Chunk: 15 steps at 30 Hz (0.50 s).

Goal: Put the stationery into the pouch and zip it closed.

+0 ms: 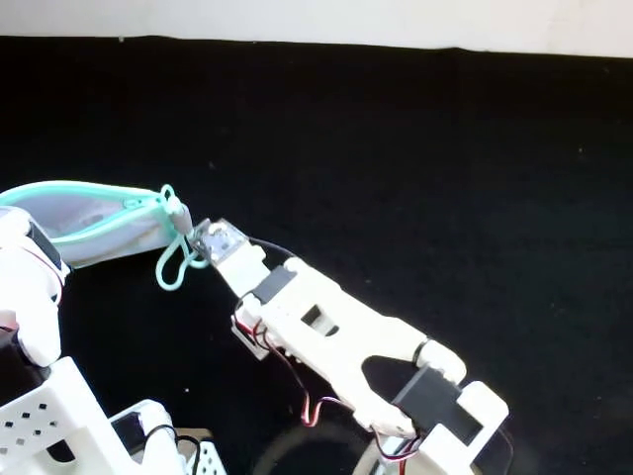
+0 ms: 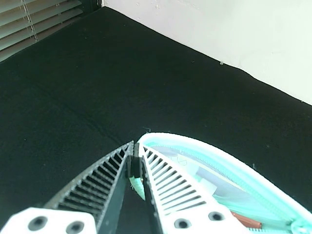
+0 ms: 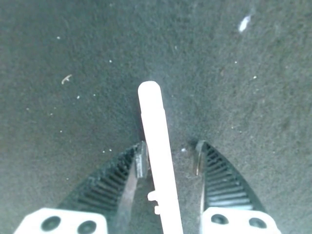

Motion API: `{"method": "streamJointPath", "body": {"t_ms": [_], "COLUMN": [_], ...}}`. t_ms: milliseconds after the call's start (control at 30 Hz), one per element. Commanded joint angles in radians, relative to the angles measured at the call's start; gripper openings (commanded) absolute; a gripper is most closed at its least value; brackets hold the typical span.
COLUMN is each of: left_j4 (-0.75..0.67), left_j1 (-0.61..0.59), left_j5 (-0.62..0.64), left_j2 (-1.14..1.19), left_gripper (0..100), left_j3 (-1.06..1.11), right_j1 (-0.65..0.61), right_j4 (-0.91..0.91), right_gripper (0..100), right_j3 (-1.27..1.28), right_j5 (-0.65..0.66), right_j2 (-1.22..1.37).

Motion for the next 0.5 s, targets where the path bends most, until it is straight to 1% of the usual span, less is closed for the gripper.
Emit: {"method": "streamJointPath", "body": {"t_ms": [0, 200, 267, 333, 467], "left_j4": [-0.002, -0.002, -0.002, -0.002, -0.002], "left_j1": [0.005, 0.005, 0.005, 0.005, 0.005], "left_j5": [0.008, 0.008, 0.008, 0.008, 0.008], "left_j2": [0.039, 0.039, 0.039, 0.039, 0.039], "left_gripper": [1, 1, 1, 1, 1], "left_j3": [0.047, 0.047, 0.047, 0.047, 0.047], "right_j1": [-0.007, -0.007, -0.007, -0.007, -0.007], "right_j4": [-0.01, -0.015, -0.053, -0.087, -0.091], "right_gripper": [16.9, 16.9, 16.1, 12.3, 3.5], "right_j3": [0.001, 0.012, 0.044, 0.077, 0.084], "right_j5": [-0.011, -0.011, -0.011, -0.011, -0.012], "right_j2": [-0.025, -0.024, -0.024, -0.025, -0.027]}}
